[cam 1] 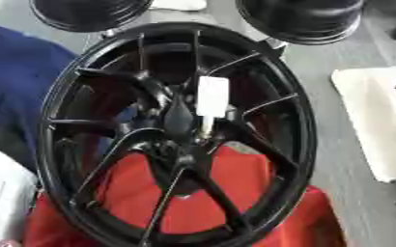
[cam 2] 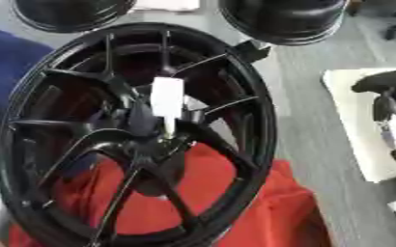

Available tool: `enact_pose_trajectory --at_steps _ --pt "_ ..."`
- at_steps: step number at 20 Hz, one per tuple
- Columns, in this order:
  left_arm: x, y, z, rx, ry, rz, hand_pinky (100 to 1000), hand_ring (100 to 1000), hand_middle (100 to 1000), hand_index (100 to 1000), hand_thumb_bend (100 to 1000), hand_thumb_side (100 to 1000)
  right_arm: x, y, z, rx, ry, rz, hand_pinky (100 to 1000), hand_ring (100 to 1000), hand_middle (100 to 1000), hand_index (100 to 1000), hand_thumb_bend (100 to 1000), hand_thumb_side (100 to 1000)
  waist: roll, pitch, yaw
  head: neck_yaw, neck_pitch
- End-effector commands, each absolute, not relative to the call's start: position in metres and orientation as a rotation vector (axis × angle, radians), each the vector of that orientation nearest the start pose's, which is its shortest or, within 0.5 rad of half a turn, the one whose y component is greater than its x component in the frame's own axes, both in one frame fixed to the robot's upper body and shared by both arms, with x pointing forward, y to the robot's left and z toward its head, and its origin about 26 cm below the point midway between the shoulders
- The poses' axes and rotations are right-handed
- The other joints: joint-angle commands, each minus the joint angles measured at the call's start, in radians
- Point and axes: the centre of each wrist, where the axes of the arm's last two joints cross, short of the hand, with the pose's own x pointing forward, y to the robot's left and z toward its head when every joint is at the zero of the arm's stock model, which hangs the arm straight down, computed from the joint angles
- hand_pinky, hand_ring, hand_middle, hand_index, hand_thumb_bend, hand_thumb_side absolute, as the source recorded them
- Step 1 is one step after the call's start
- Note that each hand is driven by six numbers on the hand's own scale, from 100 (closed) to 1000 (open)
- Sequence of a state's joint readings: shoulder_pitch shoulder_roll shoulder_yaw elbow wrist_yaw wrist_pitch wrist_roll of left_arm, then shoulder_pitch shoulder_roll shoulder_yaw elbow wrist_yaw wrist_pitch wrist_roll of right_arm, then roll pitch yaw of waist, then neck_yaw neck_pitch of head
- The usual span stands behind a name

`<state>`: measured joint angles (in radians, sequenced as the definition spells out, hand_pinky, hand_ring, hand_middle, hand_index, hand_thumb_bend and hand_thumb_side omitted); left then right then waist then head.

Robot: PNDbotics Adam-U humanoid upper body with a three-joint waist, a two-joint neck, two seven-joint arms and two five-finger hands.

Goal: Pull the pin out of the wheel hub.

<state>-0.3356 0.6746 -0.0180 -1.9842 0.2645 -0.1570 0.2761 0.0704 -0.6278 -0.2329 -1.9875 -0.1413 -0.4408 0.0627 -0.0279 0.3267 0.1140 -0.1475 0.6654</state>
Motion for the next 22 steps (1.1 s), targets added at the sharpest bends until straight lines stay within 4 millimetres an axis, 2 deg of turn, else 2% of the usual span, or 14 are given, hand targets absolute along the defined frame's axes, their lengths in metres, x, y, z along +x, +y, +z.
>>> enact_pose_trajectory --at_steps 1,6,10,15,22 --pt "0.295 0.301 0.233 0.172 -2.473 -0.084 628 745 629 702 100 659 0.244 -0.389 0.187 -0.437 -2.351 0.702 833 727 670 753 100 496 -0.002 -0.024 0.003 -0.012 -0.008" --pt "0.289 0.294 0.193 0.131 -2.353 0.101 621 746 627 698 100 728 0.248 -0.392 0.204 -0.463 -2.361 0.804 831 737 679 762 100 454 -0.012 -0.026 0.007 -0.017 -0.008" --pt "0.284 0.287 0.172 0.124 -2.256 0.185 617 746 626 696 100 760 0.25 -0.393 0.222 -0.517 -2.316 1.012 829 757 698 783 100 399 -0.018 -0.032 0.008 -0.028 -0.004" --pt "0.282 0.284 0.164 0.136 -2.208 0.199 617 746 626 695 100 770 0.255 -0.389 0.241 -0.574 -2.231 1.301 832 781 729 804 100 295 -0.023 -0.041 -0.001 -0.038 -0.002" --pt "0.282 0.283 0.163 0.134 -2.193 0.179 616 747 626 695 100 774 0.262 -0.379 0.259 -0.568 -2.125 1.568 836 803 750 825 100 238 -0.033 -0.046 -0.001 -0.05 0.001"
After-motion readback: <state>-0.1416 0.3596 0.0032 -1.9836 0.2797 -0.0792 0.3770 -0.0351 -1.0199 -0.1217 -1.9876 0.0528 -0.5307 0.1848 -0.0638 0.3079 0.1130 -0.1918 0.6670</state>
